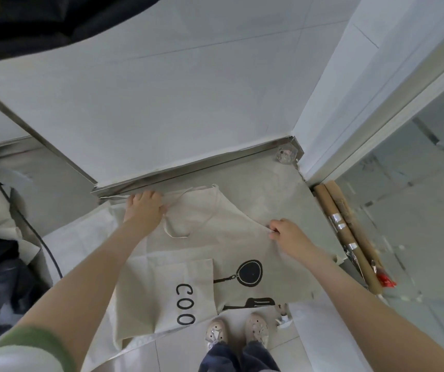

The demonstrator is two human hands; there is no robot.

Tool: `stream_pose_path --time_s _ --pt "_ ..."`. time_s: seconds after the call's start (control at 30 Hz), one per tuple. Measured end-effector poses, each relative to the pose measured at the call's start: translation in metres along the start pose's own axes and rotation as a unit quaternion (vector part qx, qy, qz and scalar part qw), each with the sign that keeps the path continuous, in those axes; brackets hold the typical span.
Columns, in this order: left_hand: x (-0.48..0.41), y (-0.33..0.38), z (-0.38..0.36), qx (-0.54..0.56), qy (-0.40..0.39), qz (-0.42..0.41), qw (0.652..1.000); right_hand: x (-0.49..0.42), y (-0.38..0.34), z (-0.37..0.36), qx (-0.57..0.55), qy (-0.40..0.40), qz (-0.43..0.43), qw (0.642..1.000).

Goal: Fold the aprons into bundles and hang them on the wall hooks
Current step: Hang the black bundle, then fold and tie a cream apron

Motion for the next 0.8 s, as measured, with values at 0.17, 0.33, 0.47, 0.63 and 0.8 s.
stream_pose_path --time_s 0.17,0.33,0.47,0.63,0.8 --pt "-0.015 0.006 0.005 0.002 -0.020 -0.011 1.000 -0.006 0.002 0.005 0.033 -0.008 -0.029 0.999" --pt "-0.019 0.008 0.013 0.036 -0.084 -0.016 0.996 -0.008 -0.001 0.002 0.094 -0.032 -0.005 0.995" --pt "-0.015 0.010 0.024 0.108 -0.133 -0.009 0.985 -0.003 -0.010 0.009 0.112 -0.038 0.008 0.993" --pt "-0.007 0.009 0.036 0.070 -0.187 -0.033 0.979 0.004 -0.015 0.027 0.061 -0.030 -0.007 0.998" --pt "0.012 0.033 0.057 0.147 -0.272 -0.061 0.949 0.014 -0.022 0.039 0.083 0.031 -0.009 0.996"
Point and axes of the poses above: each hand's wrist, its own x-axis away from the middle knuckle, its own z-axis out of the back of the hand, y = z × x, the point moved 6 cm from there along -x, towards the middle knuckle, and after that the axes turned 6 degrees about -x, right-handed, at the moved point
